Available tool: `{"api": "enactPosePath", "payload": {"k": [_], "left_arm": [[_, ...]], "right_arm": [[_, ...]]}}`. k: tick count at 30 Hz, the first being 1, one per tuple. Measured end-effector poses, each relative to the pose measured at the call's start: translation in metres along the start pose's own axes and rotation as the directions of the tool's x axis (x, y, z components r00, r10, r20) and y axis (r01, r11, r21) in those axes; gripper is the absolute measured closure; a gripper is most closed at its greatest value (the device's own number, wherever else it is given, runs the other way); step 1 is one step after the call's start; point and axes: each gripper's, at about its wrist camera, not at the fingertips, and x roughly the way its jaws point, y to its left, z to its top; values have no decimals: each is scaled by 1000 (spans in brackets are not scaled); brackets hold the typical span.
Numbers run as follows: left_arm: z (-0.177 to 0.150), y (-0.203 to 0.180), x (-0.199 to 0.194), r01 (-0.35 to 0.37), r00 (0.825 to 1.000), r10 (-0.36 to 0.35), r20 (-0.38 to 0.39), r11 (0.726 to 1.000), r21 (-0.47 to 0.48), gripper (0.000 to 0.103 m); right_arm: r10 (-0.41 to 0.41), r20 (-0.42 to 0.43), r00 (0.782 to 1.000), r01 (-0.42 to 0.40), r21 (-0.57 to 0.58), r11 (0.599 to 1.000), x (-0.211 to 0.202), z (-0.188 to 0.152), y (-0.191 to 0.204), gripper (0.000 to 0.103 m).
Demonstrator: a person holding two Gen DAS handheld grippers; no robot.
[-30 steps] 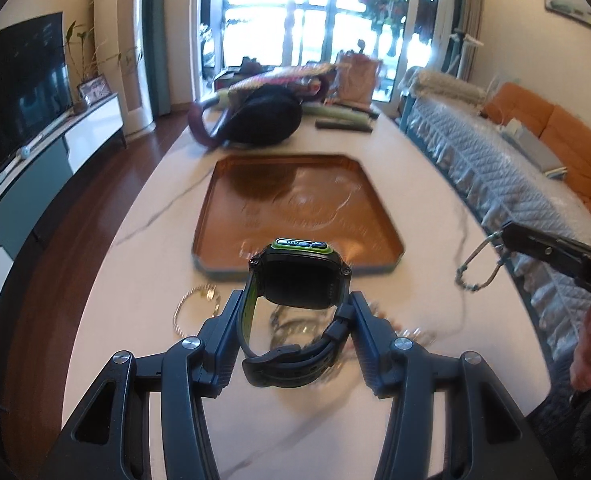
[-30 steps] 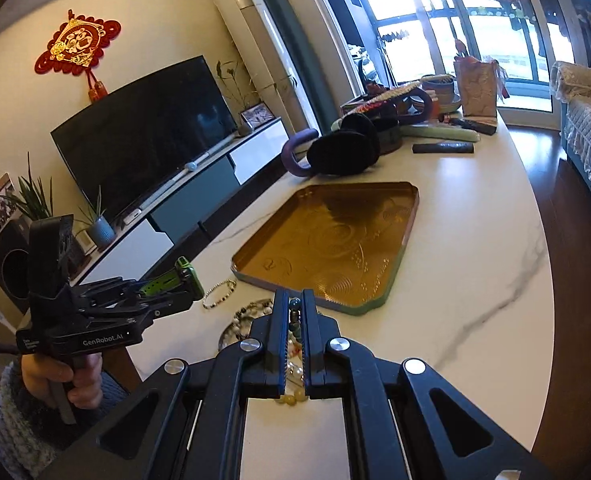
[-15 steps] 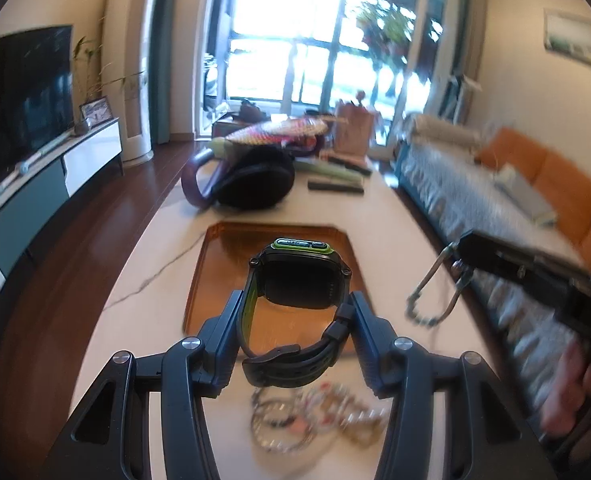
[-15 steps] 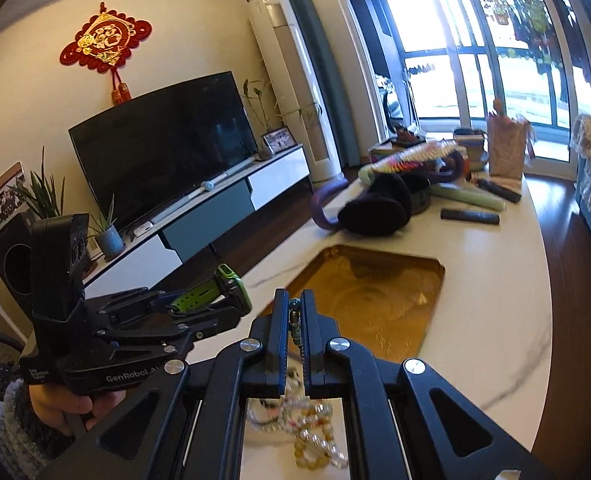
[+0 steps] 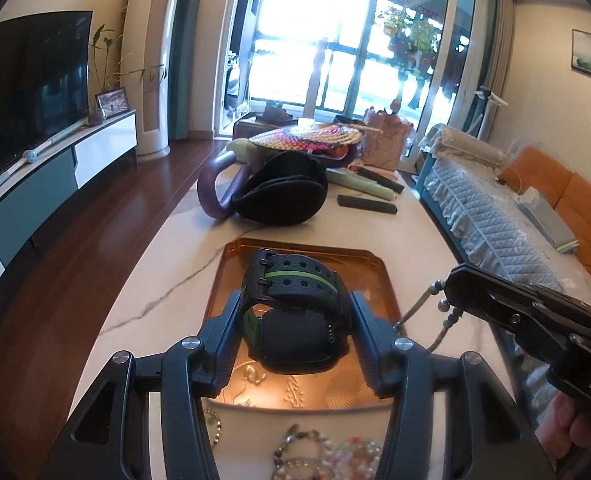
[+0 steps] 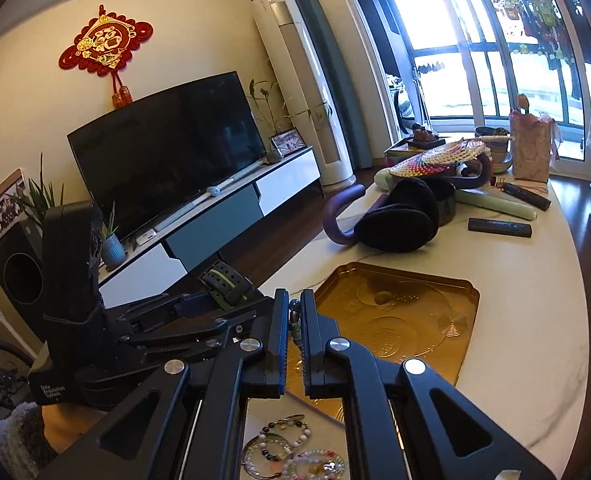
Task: Organize jewelry
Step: 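Carry the smartwatch and jade bracelet over the copper tray and release both, then move the right tool back and close on the pearl bead bracelet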
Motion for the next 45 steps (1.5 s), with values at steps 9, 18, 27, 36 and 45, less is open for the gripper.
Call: {"api": "enactPosePath", "payload": {"k": [9,18,27,36,45], "left_arm": [[-7,-6,64,72,987,-73,-145,997,-8,51],[-32,-9,107,41,974,-34,-225,999,28,52],[-45,1,126,-56,962,65,-265,998,41,52],[-46,-9,106,-87,969,97,-225,995,51,25],[-51,-2,64,-53,980,49,-193,999,-11,21]], "right_arm": [[-16,-86,996,20,38,999,35,-20,-37,98],[-15,-181,983,31,89,996,77,-50,-68,98],[-121,-236,964,143,77,987,89,-67,-88,98],[-255,-232,939,280,81,957,80,-67,-89,50],[-298,-205,932,313,44,949,49,-72,-57,50]]}}
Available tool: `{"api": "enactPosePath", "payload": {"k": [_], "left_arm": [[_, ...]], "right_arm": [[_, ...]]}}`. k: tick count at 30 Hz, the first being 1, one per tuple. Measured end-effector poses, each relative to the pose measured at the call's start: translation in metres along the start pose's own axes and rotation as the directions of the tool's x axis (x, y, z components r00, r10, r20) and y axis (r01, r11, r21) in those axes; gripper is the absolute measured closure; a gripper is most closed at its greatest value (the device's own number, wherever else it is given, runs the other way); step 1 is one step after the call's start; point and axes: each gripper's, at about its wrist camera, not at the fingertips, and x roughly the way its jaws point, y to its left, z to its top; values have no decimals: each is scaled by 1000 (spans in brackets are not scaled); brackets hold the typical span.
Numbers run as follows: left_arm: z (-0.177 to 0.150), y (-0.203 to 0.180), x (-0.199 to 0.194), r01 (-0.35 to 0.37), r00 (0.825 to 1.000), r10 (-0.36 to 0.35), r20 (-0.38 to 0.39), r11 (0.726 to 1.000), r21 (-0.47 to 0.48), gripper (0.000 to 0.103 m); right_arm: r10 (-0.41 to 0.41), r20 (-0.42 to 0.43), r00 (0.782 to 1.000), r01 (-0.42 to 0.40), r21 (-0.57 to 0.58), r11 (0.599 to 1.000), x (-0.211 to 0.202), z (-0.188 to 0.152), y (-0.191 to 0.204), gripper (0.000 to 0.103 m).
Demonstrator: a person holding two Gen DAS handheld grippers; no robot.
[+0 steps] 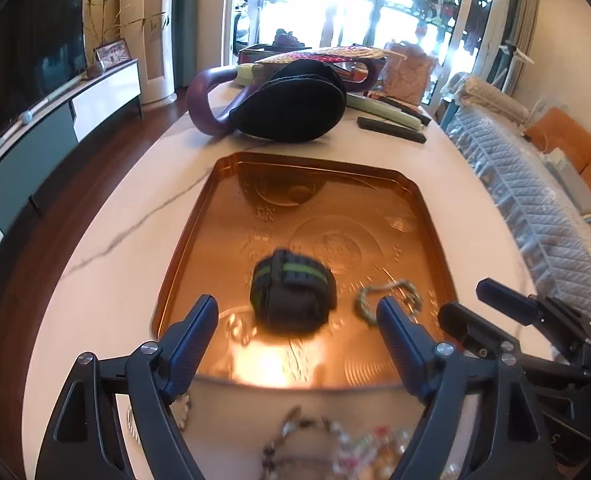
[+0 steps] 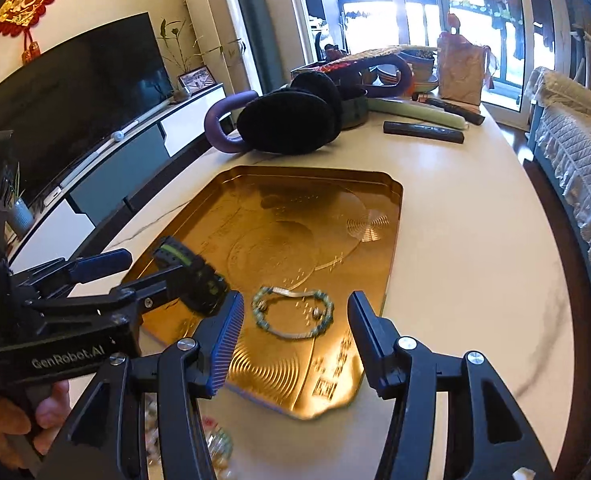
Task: Organize jewelry
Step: 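Move the right tool back and close on the pearl bead bracelet, then lift the pearl bracelet with the right tool while the left tool grasps the dark bead bracelet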
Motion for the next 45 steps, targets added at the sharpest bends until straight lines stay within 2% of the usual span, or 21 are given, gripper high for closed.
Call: {"api": "enactPosePath", "payload": {"k": [10,15,18,20,23,27,31,34,35,36,37,38,39,41,45], "left_arm": [[-66,9,-37,-13,1000,13,-9,1000,29,20],[-98,16,-44,-44,999,46,-25,998,52,20],[-110,22,-48,-15,999,16,-43,1000,16,22],[-117,22,-49,-2,999,2,-51,1000,6,23],[-123,13,-46,-13,998,17,-67,998,55,34],[-121,4,-47,-7,999,11,-35,993,117,47],[-119,5,-44,8,1000,-5,-31,994,111,48],[-115,9,-41,25,999,-21,-31,994,110,50],[-114,9,-39,29,999,-26,-30,993,112,55],[-113,10,-36,22,999,-18,-41,993,116,76],[-113,10,-30,3,998,6,-66,992,127,81],[-114,10,-31,-9,998,16,-54,991,132,90],[-113,11,-31,-1,998,9,-63,991,130,92],[-112,13,-32,41,996,-31,-86,993,114,93],[-111,12,-39,36,997,-26,-78,992,120,93]], "right_arm": [[3,7,1000,-3,-17,1000,-43,-43,14,51],[-2,-36,999,3,27,1000,-49,-85,2,59],[19,-65,998,-18,16,1000,-50,-103,4,72],[23,-57,998,-25,-36,999,-52,-108,12,73],[43,-43,998,-48,-115,992,-55,-113,26,75],[54,-29,998,-59,-191,980,-53,-116,40,75],[53,-44,998,-61,-212,975,-43,-112,43,74],[89,-92,992,-102,-150,983,-33,-110,36,73],[103,-102,990,-116,-136,984,-31,-109,34,73],[110,-107,988,-124,-128,984,-30,-110,33,73],[112,-110,988,-125,-123,985,-30,-109,32,74],[115,-108,987,-128,-122,984,-30,-109,33,78],[109,-97,989,-120,-126,985,-32,-108,34,86],[81,-75,994,-92,-156,984,-36,-107,38,93],[112,-46,993,-117,-148,982,-48,-100,39,93]]}}
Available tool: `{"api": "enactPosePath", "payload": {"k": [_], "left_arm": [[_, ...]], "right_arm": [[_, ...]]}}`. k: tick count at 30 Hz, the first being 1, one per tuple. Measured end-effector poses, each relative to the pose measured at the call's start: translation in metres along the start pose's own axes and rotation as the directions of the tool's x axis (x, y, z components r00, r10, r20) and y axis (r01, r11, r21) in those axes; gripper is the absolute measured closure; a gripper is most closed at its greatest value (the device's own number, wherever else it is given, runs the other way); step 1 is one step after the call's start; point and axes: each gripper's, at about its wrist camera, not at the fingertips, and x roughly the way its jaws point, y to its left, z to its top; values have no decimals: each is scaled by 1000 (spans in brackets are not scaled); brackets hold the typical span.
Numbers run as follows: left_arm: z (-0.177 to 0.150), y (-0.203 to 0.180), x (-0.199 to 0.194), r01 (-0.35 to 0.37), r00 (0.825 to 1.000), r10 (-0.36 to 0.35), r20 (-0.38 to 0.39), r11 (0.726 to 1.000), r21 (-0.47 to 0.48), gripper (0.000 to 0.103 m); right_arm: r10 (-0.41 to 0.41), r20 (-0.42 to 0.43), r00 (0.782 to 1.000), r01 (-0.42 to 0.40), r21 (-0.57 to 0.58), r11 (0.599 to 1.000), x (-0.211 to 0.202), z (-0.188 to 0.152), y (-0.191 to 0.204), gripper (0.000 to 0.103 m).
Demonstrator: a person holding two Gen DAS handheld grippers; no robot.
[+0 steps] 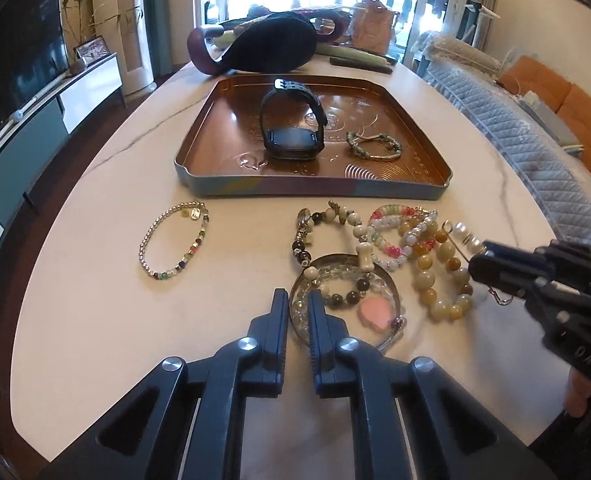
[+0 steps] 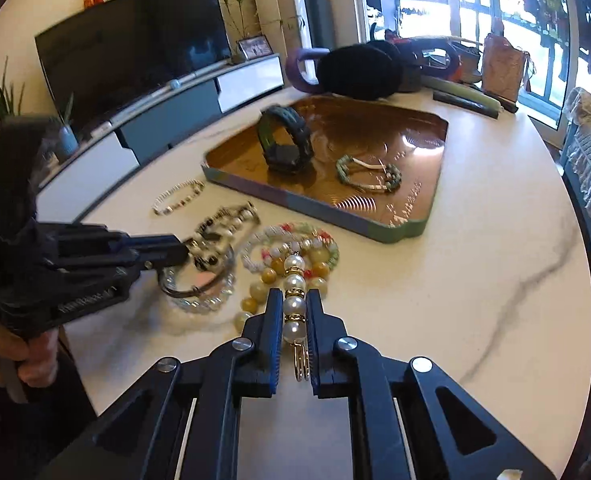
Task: Organize jewelry
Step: 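Lift the pearl bracelet with the right tool while the left tool grasps the dark bead bracelet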
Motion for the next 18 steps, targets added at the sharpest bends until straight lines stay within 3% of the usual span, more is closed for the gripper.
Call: {"api": "enactPosePath", "payload": {"k": [4,11,14,16,18], "left_arm": [[3,3,-11,28,999,-27,21,999,-22,93],[17,2,-54,58,988,-57,146,998,-6,99],[17,-2,-45,46,995,-48,85,999,27,99],[11,0,-32,26,999,-26,34,1000,-1,96],[9,1,-19,58,998,-58,-25,998,-23,84]], "right_arm": [[6,35,999,-6,15,1000,-13,7,-1,93],[27,49,998,-29,38,999,-21,12,-5,93],[22,36,999,-23,38,999,-16,11,-6,93],[29,20,999,-30,49,998,-10,10,-8,93],[29,13,1000,-30,54,998,-8,8,-8,93]]}}
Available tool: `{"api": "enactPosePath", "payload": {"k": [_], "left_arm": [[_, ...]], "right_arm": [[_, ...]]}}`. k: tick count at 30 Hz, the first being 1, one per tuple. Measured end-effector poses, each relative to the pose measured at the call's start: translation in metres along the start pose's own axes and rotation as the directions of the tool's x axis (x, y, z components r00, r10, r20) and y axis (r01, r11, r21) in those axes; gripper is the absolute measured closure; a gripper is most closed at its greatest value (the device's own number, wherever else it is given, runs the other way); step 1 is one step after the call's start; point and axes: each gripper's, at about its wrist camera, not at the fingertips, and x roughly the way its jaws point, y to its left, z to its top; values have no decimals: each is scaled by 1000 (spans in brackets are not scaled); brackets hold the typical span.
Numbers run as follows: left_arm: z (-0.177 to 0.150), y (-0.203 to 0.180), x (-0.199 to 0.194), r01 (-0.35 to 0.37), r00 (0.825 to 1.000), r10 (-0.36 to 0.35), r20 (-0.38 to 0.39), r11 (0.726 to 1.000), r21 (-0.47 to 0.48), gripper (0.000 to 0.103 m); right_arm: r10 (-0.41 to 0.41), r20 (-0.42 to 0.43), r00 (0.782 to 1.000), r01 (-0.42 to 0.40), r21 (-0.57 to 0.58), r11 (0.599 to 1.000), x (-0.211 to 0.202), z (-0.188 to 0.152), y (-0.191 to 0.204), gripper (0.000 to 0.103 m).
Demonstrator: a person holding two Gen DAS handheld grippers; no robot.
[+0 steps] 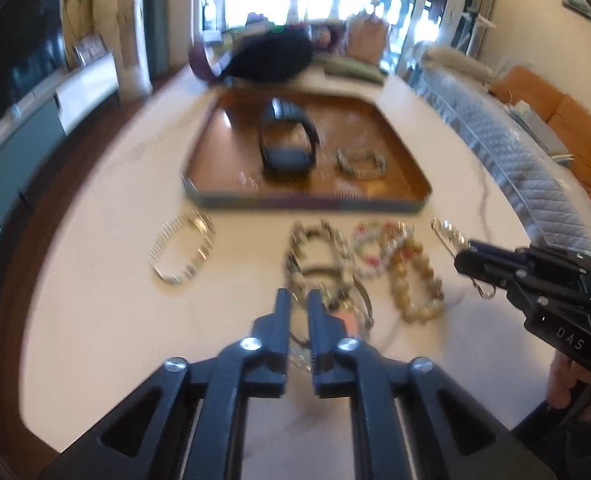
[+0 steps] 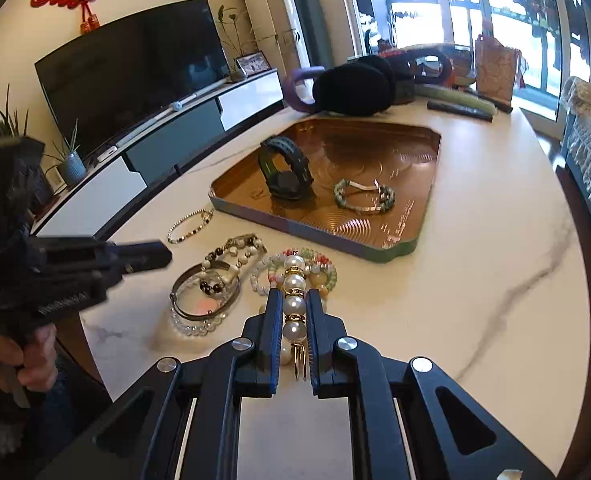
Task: Organize jewelry
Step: 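Lift the pearl bracelet with the right tool while the left tool grasps the dark bead bracelet, then carry both bead bracelets over the copper tray and open both tools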
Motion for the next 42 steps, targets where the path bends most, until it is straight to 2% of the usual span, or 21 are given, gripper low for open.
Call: {"api": "enactPosePath", "payload": {"k": [1,2,3,4,7,11,12,13,14,15,16,18,24,29,35,39,42], "left_arm": [[0,0,4,-1,1000,1,-10,1000,-4,77],[0,-1,6,-16,1000,16,-5,1000,-6,55],[2,-1,6,-28,1000,28,3,1000,-9,28],[4,-2,6,-28,999,29,20,1000,-12,21],[15,-6,6,-6,998,6,66,1000,-9,19],[29,-10,34,-48,998,47,40,999,22,18],[31,-10,44,-51,998,50,30,998,32,24],[31,-10,50,-52,998,51,29,998,40,35],[31,-10,53,-46,999,45,24,998,45,69],[32,-10,57,-52,999,51,18,998,45,85],[32,-9,55,-61,998,60,29,997,45,86],[33,-6,51,-27,999,26,35,999,19,93],[34,-10,40,-38,997,36,70,999,23,95],[39,-20,27,-25,995,22,97,999,32,95],[46,-36,14,11,993,-17,121,999,52,95],[48,-52,0,14,987,-26,160,997,77,95],[49,-55,-10,7,981,-19,192,998,62,95]], "right_arm": [[1,-4,1000,-1,-1,1000,1,0,0,93],[0,-5,1000,0,0,1000,2,0,1,93],[2,-5,1000,-2,2,1000,2,0,1,93],[6,-6,1000,-6,5,1000,3,1,1,93],[9,-7,1000,-9,11,1000,5,2,1,93],[13,-15,1000,-13,22,1000,9,2,-2,93],[13,-17,1000,-13,27,1000,10,2,-3,93],[14,-18,1000,-13,31,999,11,3,-4,93],[14,-18,1000,-13,32,999,11,4,-5,93],[12,-17,1000,-12,33,999,12,4,-6,93],[11,-15,1000,-11,34,999,12,5,-6,93],[13,-11,1000,-13,33,999,12,7,-6,93],[-1,2,1000,1,36,999,13,13,-4,93],[-110,16,994,109,54,993,14,19,0,93],[-170,29,985,167,76,983,11,25,5,93],[-229,54,972,225,67,972,5,29,14,92],[-253,80,964,246,86,965,-2,32,18,93]]}}
